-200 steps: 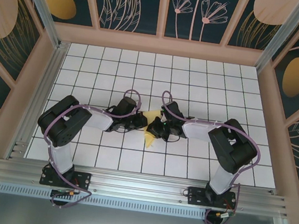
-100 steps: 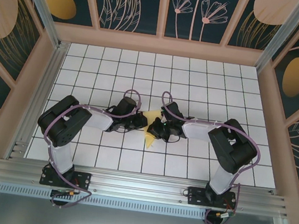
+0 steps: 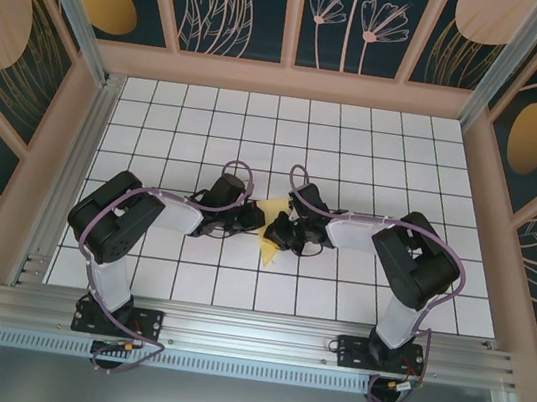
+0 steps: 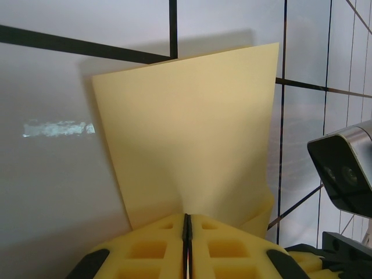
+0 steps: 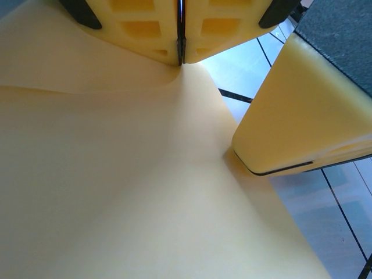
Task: Fold a paper plane with a square sheet of paper (pick it up from the middle)
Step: Third fold the triangle at the center of the table.
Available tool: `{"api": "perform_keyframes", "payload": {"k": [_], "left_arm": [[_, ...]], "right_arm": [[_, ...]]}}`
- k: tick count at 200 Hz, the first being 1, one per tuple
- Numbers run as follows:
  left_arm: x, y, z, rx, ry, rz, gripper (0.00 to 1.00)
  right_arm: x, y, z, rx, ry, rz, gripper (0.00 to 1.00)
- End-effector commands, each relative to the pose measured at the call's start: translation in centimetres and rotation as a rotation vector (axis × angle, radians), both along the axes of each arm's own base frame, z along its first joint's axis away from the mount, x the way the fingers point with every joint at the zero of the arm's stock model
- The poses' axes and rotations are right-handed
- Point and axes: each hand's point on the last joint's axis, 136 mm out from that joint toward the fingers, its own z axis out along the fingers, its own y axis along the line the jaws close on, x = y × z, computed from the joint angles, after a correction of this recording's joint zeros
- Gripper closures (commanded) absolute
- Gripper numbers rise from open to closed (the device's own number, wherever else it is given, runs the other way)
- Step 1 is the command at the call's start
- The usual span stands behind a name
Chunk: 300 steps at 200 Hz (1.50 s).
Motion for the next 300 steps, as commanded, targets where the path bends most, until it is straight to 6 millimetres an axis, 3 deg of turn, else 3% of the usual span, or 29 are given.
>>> {"api": "perform_keyframes", "payload": {"k": [1, 41, 73, 90, 93, 104, 158, 221, 260, 281, 285, 300], "left_arm": [[-0.3, 0.2, -0.9, 0.040, 0.013, -0.012, 0.89], [-0.1, 0.3, -0.1, 0.035, 0.002, 0.004, 0.89], [0.5, 0.9, 2.0, 0.003, -0.033, 0.052, 0.86], [0.6, 1.5, 2.3, -0.014, -0.032, 0.075, 0.86], [0.7, 1.6, 3.3, -0.031, -0.051, 0.078, 0.86], [0.6, 1.9, 3.7, -0.036, -0.057, 0.083, 0.85], [-1.7, 1.6, 3.9, -0.089, -0.047, 0.010, 0.84], [-2.9, 0.8, 2.7, -0.075, -0.029, -0.058, 0.79], [-3.0, 0.6, 1.5, -0.039, -0.009, -0.079, 0.77], [-3.0, 0.4, 1.7, -0.043, -0.011, -0.089, 0.79], [-3.2, 0.4, 0.8, -0.032, 0.008, -0.094, 0.80], [-3.2, 0.3, 0.6, -0.035, 0.011, -0.099, 0.82]], "right_arm": [[-0.3, -0.1, -0.9, -0.029, 0.002, 0.016, 0.87], [-0.4, -0.4, -1.3, -0.046, 0.008, 0.002, 0.69], [-0.6, -0.7, -1.8, -0.049, 0.015, -0.005, 0.68], [-0.6, -0.7, -2.0, -0.043, 0.013, -0.009, 0.71], [-0.7, -0.8, -2.1, -0.044, 0.014, -0.009, 0.72], [-0.7, -0.8, -2.2, -0.044, 0.012, -0.011, 0.76], [-0.9, -1.2, -2.6, -0.052, 0.007, -0.011, 0.83], [-1.0, -1.2, -2.8, -0.050, 0.009, -0.010, 0.98], [-1.1, -1.2, -3.0, -0.052, 0.011, -0.007, 0.99], [-1.1, -1.2, -3.0, -0.051, 0.013, -0.007, 1.00], [-1.1, -1.2, -3.0, -0.052, 0.013, -0.007, 1.00], [-1.1, -1.2, -3.0, -0.051, 0.014, -0.006, 1.00]]}}
